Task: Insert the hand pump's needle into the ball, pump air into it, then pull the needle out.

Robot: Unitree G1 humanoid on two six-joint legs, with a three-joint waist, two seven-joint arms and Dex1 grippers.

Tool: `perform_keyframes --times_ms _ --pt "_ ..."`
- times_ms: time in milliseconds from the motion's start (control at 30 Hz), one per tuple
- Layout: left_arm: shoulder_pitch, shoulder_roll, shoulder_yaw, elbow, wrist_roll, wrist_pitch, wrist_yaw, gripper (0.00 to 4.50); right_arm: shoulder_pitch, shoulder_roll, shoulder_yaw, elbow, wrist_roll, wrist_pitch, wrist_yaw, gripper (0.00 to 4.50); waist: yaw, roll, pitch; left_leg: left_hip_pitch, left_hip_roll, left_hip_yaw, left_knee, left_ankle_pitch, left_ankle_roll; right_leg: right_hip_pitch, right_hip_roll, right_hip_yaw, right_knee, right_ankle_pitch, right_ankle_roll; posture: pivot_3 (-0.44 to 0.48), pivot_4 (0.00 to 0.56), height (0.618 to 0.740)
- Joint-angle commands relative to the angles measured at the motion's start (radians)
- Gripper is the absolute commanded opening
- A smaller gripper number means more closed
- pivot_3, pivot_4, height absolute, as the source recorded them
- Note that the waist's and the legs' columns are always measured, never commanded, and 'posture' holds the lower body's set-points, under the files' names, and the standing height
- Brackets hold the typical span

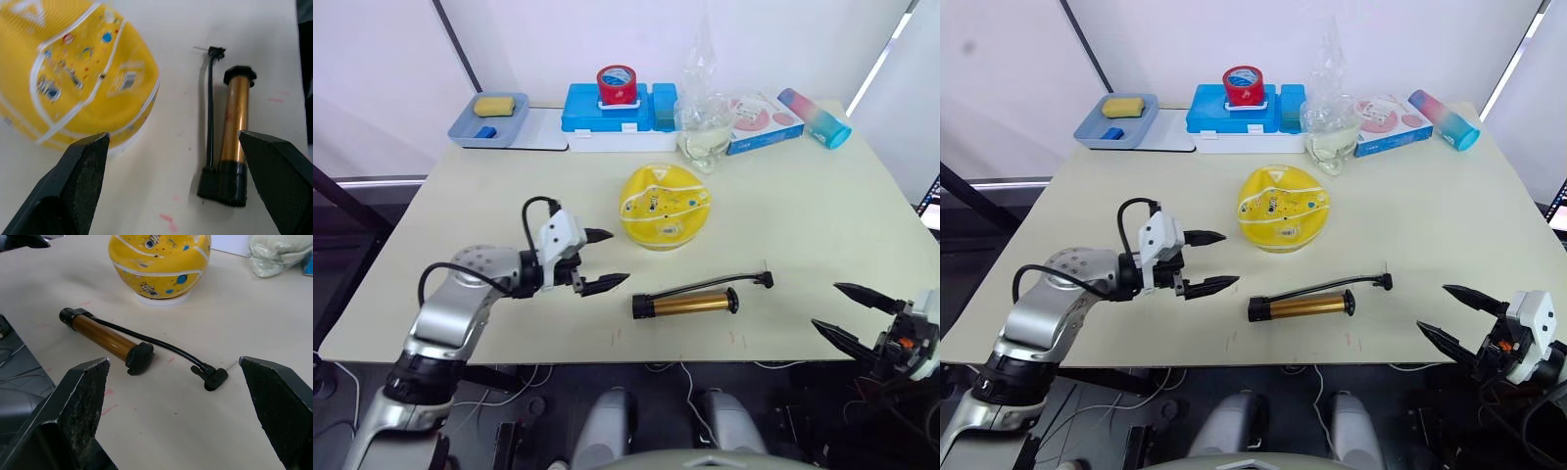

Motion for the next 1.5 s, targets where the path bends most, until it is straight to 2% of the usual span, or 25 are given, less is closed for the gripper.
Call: perform_keyframes --times_ms 33,200,300,367,467,633,1033,1500 --pt "-0.089 -0.032 -0.064 -0.01 -0.017 0.047 -0.034 4.5 0.003 0.006 -0.034 -0.027 0.024 -0.028 0.011 4.45 0.0 0.0 0.0 0.0 0.0 0.0 0.001 0.0 0.0 0.001 0.001 0.001 0.0 0.0 0.0 0.0 0.15 0.739" --pt "-0.202 -0.094 -0.14 0.045 0.003 0.096 -0.041 4.5 0.006 0.013 -0.029 -0.02 0.026 -0.042 0.02 4.45 0.0 0.0 0.0 0.0 0.0 -0.001 0.004 0.0 0.0 0.003 0.002 0.002 0.001 0.0 0.0 0.0 0.15 0.739" --pt "-0.273 -0.141 -0.194 0.095 0.031 0.115 -0.039 3.78 -0.001 0.019 -0.027 -0.014 0.024 -0.051 0.024 4.5 0.001 0.0 0.0 0.0 0.0 -0.002 0.005 0.0 0.0 0.004 0.002 0.002 0.001 0.0 0.001 0.0 0.15 0.739" --pt "-0.307 -0.165 -0.232 0.127 0.057 0.117 -0.042 2.79 -0.006 0.02 -0.028 -0.009 0.023 -0.053 0.028 4.5 0.001 0.0 0.0 0.0 -0.002 -0.002 0.005 0.0 0.0 0.005 0.003 0.003 0.0 0.0 0.001 0.0 0.15 0.739" --pt "-0.385 -0.228 -0.308 0.179 0.08 0.179 -0.046 2.79 -0.008 0.017 -0.029 0.005 0.021 -0.063 0.04 4.5 0.001 0.0 0.0 0.0 -0.002 -0.002 0.005 0.0 0.0 0.005 0.003 0.003 0.0 0.0 0.001 0.0 0.15 0.739" --pt "-0.485 -0.32 -0.399 0.292 0.164 0.168 -0.026 2.79 -0.026 0.016 -0.024 0.022 0.013 -0.071 0.046 4.5 0.0 -0.001 0.001 0.0 -0.003 -0.003 0.006 0.0 0.0 0.005 0.003 0.004 0.0 0.001 0.001 0.0 0.15 0.739" --pt "-0.627 -0.539 -0.529 0.636 0.356 0.107 0.032 2.79 -0.046 0.017 -0.018 0.053 -0.009 -0.095 0.051 4.5 0.0 0.0 0.001 0.0 -0.003 -0.003 0.006 0.0 0.001 0.005 0.004 0.005 0.0 0.001 0.001 0.0 0.15 0.739" --pt "-0.66 -0.704 -0.522 0.964 0.467 -0.033 0.079 2.79 -0.021 0.042 -0.015 0.029 -0.04 -0.109 0.004 4.5 0.0 -0.001 0.001 -0.001 -0.003 -0.004 0.006 0.0 0.001 0.005 0.003 0.005 0.0 0.001 0.002 0.0 0.15 0.739"
